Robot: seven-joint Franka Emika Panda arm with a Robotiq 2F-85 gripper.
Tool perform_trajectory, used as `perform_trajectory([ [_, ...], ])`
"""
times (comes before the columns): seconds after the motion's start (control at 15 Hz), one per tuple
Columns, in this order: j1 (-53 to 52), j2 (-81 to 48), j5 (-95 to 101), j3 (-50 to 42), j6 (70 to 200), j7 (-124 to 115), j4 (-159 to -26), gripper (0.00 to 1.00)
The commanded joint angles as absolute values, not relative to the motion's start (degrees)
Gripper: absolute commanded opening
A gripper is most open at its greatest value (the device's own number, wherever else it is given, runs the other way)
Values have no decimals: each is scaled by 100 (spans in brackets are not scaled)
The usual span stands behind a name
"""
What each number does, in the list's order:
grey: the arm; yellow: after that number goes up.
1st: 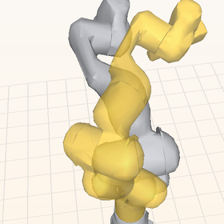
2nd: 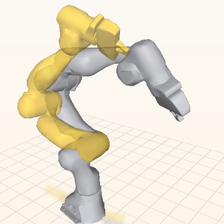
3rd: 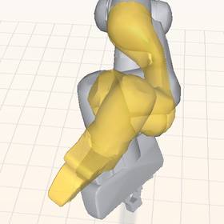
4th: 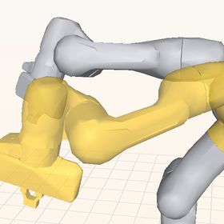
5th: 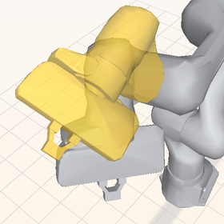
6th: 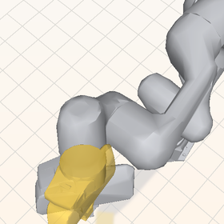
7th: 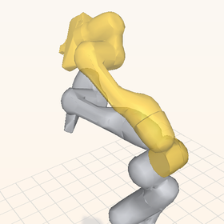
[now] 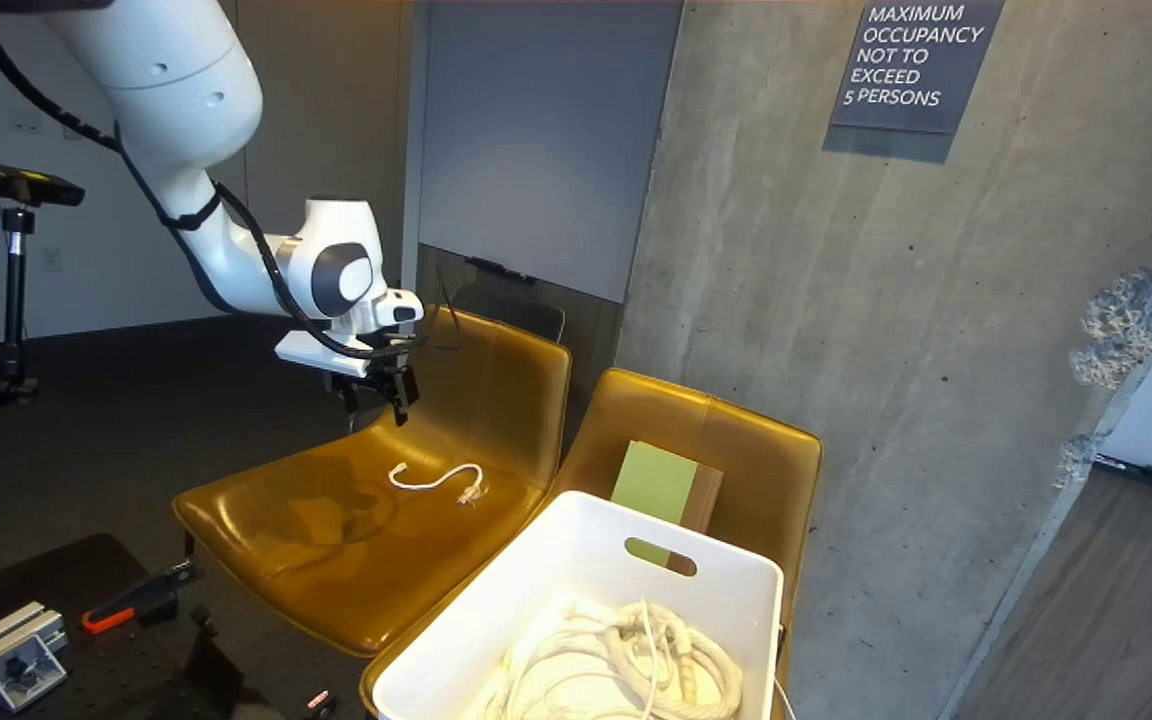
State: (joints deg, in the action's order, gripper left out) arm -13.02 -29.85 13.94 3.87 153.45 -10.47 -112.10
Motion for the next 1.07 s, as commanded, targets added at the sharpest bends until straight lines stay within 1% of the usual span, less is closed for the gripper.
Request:
perform_trajectory([
  [0.0, -1670, -3904, 1373, 111, 15395, -1351, -10153, 100],
  [0.33, -1982, -4972, 1440, -270, 15343, -1398, -8995, 100],
  [0.6, -1961, -5674, 1440, -560, 15250, -1293, -8180, 100],
  [1.0, -1847, -6416, 1404, -896, 15101, -1302, -7450, 100],
])
